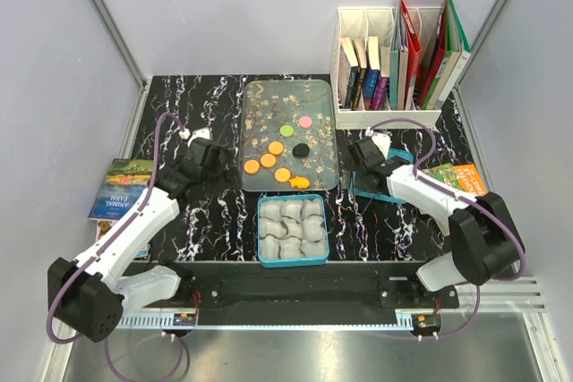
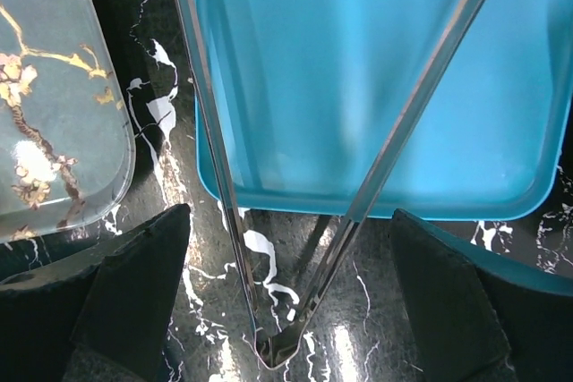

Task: Pack the cookies

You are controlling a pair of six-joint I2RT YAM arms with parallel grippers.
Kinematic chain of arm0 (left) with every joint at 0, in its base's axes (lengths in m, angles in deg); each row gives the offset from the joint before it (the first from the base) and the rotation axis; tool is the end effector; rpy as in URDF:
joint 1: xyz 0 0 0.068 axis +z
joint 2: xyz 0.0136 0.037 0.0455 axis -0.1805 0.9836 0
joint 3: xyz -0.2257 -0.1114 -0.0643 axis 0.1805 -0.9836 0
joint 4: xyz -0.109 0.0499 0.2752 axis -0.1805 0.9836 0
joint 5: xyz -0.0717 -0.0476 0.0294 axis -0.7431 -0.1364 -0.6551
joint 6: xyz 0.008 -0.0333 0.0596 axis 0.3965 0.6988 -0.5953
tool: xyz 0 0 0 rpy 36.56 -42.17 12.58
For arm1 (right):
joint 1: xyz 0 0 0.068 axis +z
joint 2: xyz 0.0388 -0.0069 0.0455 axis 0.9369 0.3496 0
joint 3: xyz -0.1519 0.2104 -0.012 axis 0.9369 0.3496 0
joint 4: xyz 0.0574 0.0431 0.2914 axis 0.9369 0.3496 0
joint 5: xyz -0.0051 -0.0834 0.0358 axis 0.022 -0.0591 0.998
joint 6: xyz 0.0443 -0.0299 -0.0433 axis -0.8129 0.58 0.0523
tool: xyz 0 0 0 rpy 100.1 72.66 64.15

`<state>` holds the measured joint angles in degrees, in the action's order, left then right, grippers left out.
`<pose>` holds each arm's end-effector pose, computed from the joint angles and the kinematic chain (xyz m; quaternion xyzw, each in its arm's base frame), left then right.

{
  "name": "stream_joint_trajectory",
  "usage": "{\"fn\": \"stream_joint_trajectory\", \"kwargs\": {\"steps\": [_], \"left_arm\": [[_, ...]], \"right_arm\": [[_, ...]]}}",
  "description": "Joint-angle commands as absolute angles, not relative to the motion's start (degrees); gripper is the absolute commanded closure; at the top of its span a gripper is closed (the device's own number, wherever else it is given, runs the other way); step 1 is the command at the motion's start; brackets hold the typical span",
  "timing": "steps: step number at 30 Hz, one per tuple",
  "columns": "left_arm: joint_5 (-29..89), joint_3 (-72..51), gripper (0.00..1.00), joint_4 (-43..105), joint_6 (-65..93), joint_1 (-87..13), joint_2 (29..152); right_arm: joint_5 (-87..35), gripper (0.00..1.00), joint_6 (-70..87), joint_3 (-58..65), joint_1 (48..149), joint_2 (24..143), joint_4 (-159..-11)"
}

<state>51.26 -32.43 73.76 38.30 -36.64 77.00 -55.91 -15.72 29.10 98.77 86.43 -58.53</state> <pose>0.2511 -0.1095 0.2347 -0.1192 0.9331 -0.0733 0.3313 0.2944 0.1410 0.1459 0.0611 0.9489 -0.0348 0.3076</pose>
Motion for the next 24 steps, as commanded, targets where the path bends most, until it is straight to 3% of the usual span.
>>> {"fn": "stream_joint_trajectory", "kwargs": {"steps": [1, 24], "left_arm": [[50.2, -32.4, 0.01, 72.3, 37.9, -36.9, 77.4], [50.2, -32.5, 0.01, 72.3, 38.0, -36.8, 77.7]], "right_arm": [[-56.9, 0.0, -15.3, 29.5, 98.8, 88.7, -61.1], [-56.6, 0.03, -15.3, 25.7, 97.2, 97.5, -59.1]]}}
